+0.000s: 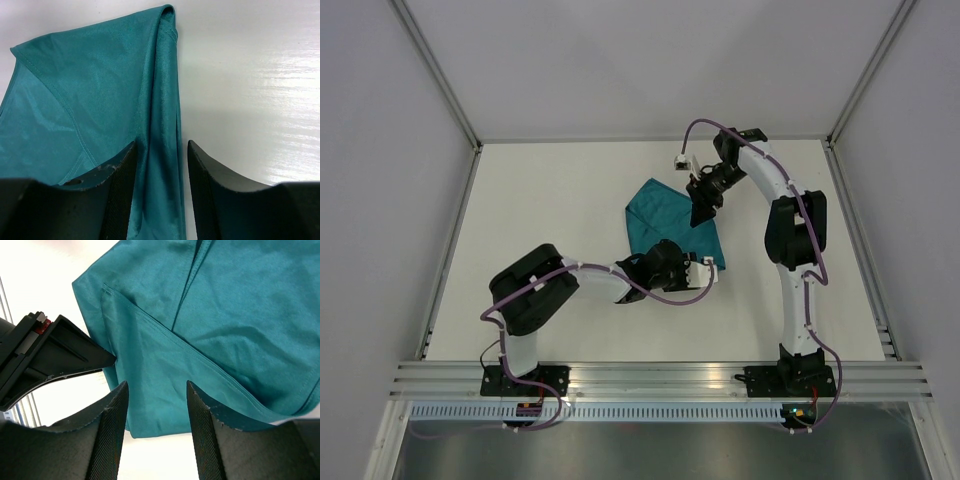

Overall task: Fold the napkin, place the utensils inside, and roll it up
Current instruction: Roll the napkin with the utensil

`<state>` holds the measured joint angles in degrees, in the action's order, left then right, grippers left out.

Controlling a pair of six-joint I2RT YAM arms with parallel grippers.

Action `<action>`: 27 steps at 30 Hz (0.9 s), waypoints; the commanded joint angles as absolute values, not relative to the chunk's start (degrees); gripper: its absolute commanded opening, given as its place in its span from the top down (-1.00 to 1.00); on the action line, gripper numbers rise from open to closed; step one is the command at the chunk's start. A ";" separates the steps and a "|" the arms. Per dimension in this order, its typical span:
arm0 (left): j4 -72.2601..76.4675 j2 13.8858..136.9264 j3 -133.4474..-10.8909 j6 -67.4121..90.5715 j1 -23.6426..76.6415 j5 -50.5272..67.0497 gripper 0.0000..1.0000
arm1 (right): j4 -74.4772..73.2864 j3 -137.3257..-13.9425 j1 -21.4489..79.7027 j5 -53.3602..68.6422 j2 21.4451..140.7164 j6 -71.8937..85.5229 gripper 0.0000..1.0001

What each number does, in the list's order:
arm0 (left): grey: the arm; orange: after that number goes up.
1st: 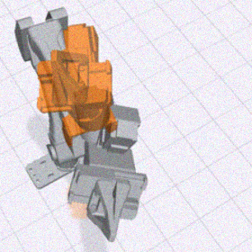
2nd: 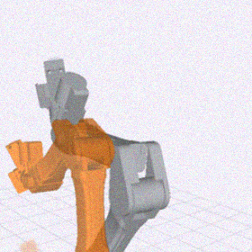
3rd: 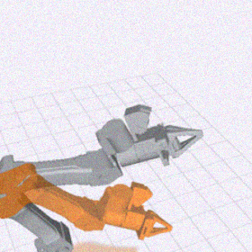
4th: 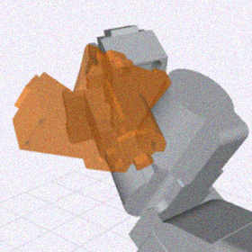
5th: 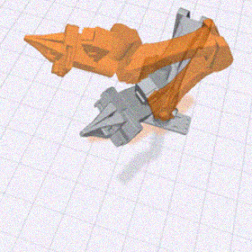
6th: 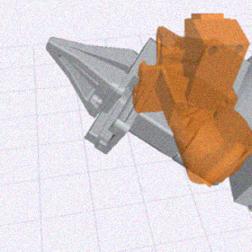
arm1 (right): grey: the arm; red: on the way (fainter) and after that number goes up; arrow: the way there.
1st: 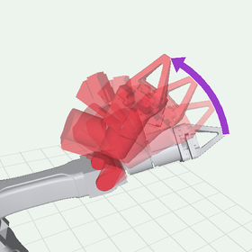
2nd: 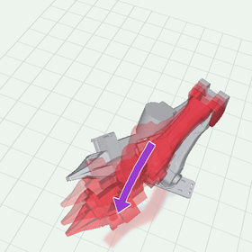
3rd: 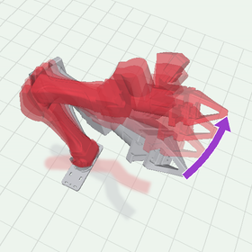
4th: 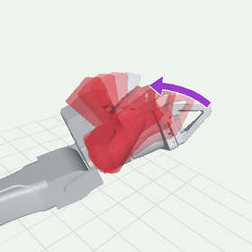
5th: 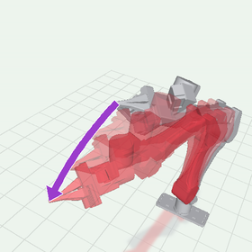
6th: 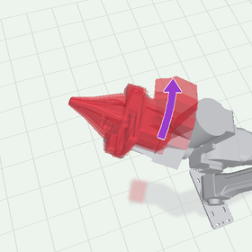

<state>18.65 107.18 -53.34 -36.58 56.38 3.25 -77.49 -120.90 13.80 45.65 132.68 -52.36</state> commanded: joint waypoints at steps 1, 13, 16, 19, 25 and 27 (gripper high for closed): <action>20.92 108.72 -55.90 -40.08 56.78 3.16 -0.01 | -82.00 -122.43 12.75 48.87 129.90 -54.49 -0.12; 26.11 106.53 -53.44 -41.75 56.78 0.18 -0.09 | -83.06 -121.03 11.25 49.31 129.90 -56.69 -0.08; 25.76 106.00 -53.52 -42.54 56.87 0.26 -0.10 | -83.14 -120.67 11.08 49.57 129.90 -56.95 -0.08; 24.62 106.43 -53.96 -42.37 56.78 0.18 -0.11 | -83.14 -120.06 11.07 49.66 129.73 -57.22 -0.08; 21.20 108.28 -55.28 -41.14 56.60 1.23 -0.13 | -83.14 -119.53 11.07 49.31 129.73 -57.57 -0.08; 20.04 108.72 -55.90 -40.78 56.51 2.11 -0.14 | -83.14 -119.09 10.99 49.13 129.64 -57.66 -0.08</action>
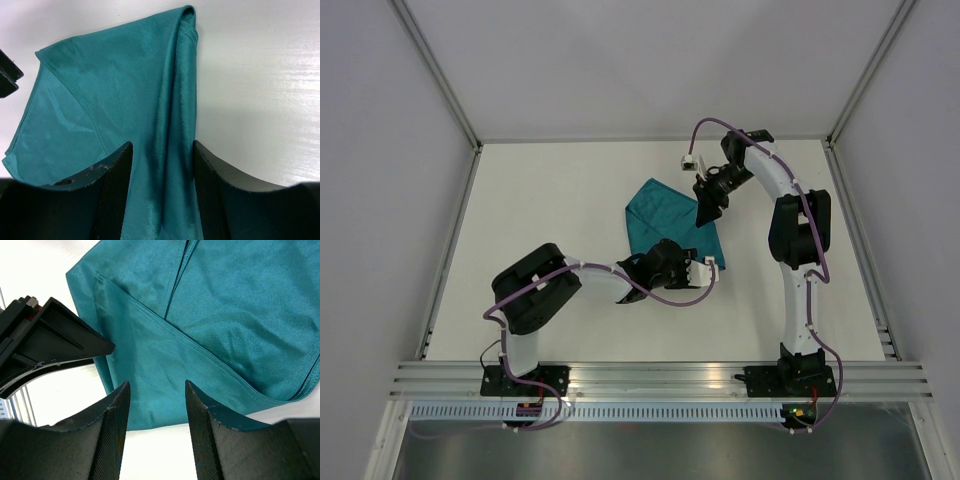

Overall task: Fold the napkin, place the utensils inside, and roll it up
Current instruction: Roll the napkin with the utensil

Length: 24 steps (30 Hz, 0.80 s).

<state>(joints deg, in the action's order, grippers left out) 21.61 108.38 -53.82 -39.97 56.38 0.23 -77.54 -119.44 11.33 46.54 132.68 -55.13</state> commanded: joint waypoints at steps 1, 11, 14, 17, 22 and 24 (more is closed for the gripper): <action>19.17 108.98 -56.33 -40.78 56.43 2.02 -0.14 | -83.23 -119.00 10.99 48.96 129.64 -57.83 -0.08; 15.12 111.44 -58.88 -38.41 54.93 5.09 -0.08 | -83.23 -116.98 10.46 48.78 128.67 -58.89 -0.07; 13.28 111.97 -59.59 -37.62 54.67 6.15 0.06 | -83.23 -116.72 10.20 48.78 128.41 -58.97 -0.07; 11.43 111.97 -60.47 -37.09 54.41 7.38 0.31 | -83.23 -116.63 10.11 48.78 128.06 -59.06 -0.07; 7.56 112.32 -62.58 -35.16 53.61 9.75 0.73 | -83.23 -116.28 10.02 48.69 127.53 -59.33 -0.06; 7.38 112.06 -62.49 -34.37 53.26 10.37 0.84 | -83.23 -116.02 10.02 48.69 127.27 -59.41 -0.06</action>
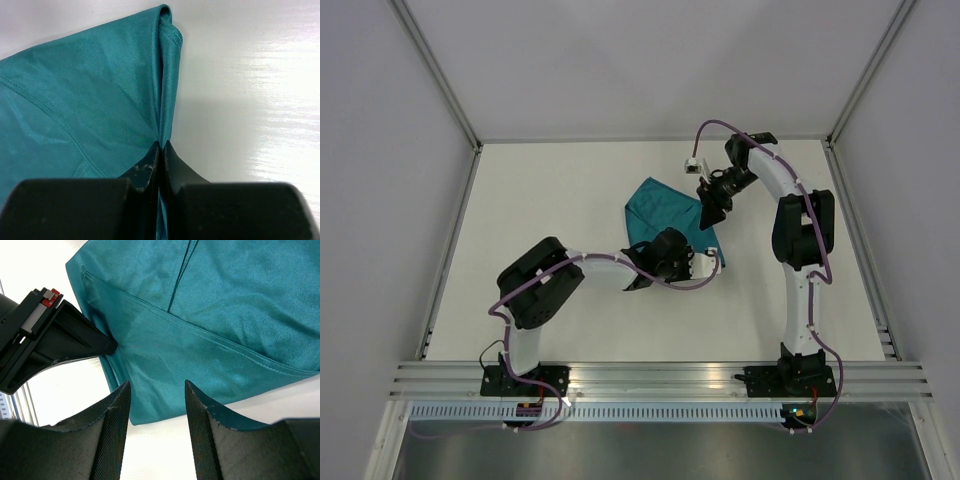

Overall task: Fold the napkin, place the utensils inside, and roll it up
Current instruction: Roll the napkin with the utensil

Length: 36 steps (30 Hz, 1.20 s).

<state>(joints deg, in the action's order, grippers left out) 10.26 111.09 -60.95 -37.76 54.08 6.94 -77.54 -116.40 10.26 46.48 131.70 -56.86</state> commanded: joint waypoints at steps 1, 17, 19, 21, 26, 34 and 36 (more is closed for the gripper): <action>7.38 111.89 -62.40 -34.19 53.26 10.72 0.86 | -83.23 -115.84 10.11 48.60 127.18 -59.50 -0.06; -3.42 111.97 -70.04 -23.82 46.67 26.88 0.95 | -82.10 -108.29 7.56 51.85 119.98 -63.01 -0.04; -6.23 112.85 -71.36 -22.50 45.19 30.47 0.95 | -81.04 -105.92 6.16 52.56 118.75 -63.11 -0.04; -7.64 114.07 -73.21 -21.45 44.30 32.33 0.95 | -79.90 -104.07 5.28 52.91 116.64 -65.20 -0.04; -14.32 117.24 -77.95 -20.31 41.93 38.49 0.95 | -68.16 -90.46 4.92 51.16 106.47 -65.04 -0.08; -17.84 120.23 -81.47 -18.90 39.73 43.94 0.95 | -51.44 -72.37 10.97 45.54 97.39 -63.11 -0.15; -18.63 120.76 -82.00 -18.98 39.55 44.12 0.95 | -40.73 -67.85 13.08 40.54 94.32 -59.16 -0.22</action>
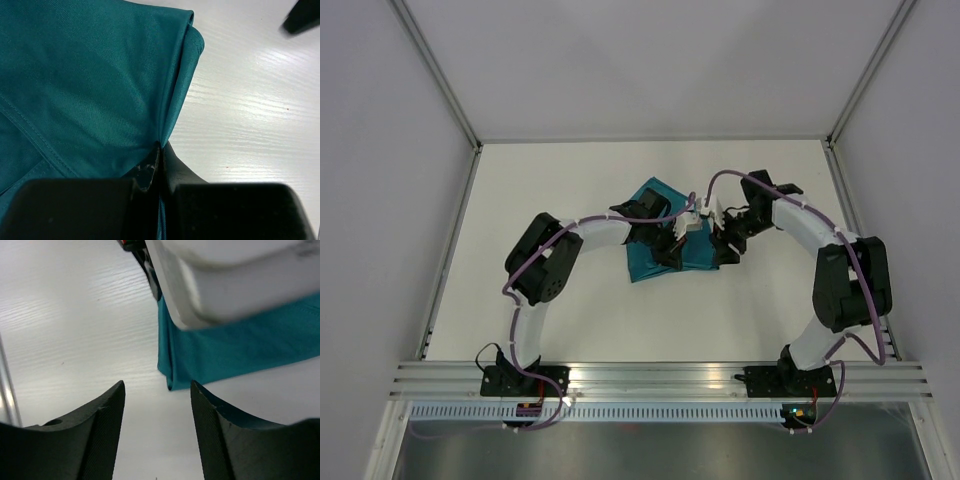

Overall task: Fold the napkin, place the utensils inside, and roll it up
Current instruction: Roll the napkin with the utensil

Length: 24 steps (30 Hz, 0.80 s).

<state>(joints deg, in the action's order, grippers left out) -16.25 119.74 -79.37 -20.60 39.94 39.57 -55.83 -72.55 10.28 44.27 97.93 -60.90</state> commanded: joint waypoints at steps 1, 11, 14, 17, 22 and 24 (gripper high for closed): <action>-18.81 120.94 -82.26 -18.90 39.38 44.73 0.95 | -33.47 -62.98 15.27 38.60 92.22 -58.02 -0.26; -21.09 122.87 -84.20 -18.81 38.94 46.67 0.95 | -16.17 -54.14 23.64 28.12 91.06 -53.00 -0.49; -21.71 123.05 -84.55 -18.81 38.76 47.11 0.95 | -14.43 -51.44 24.35 28.91 88.78 -52.74 -0.48; -21.89 123.22 -84.55 -18.90 38.58 47.55 0.95 | -8.18 -46.51 24.35 28.83 83.33 -50.54 -0.50; -22.50 123.75 -84.90 -18.72 38.06 48.16 0.95 | -9.84 -45.53 24.26 31.02 79.90 -50.36 -0.47; -22.41 123.84 -84.99 -18.55 38.06 48.51 0.95 | -9.93 -44.56 24.35 31.46 78.67 -50.53 -0.48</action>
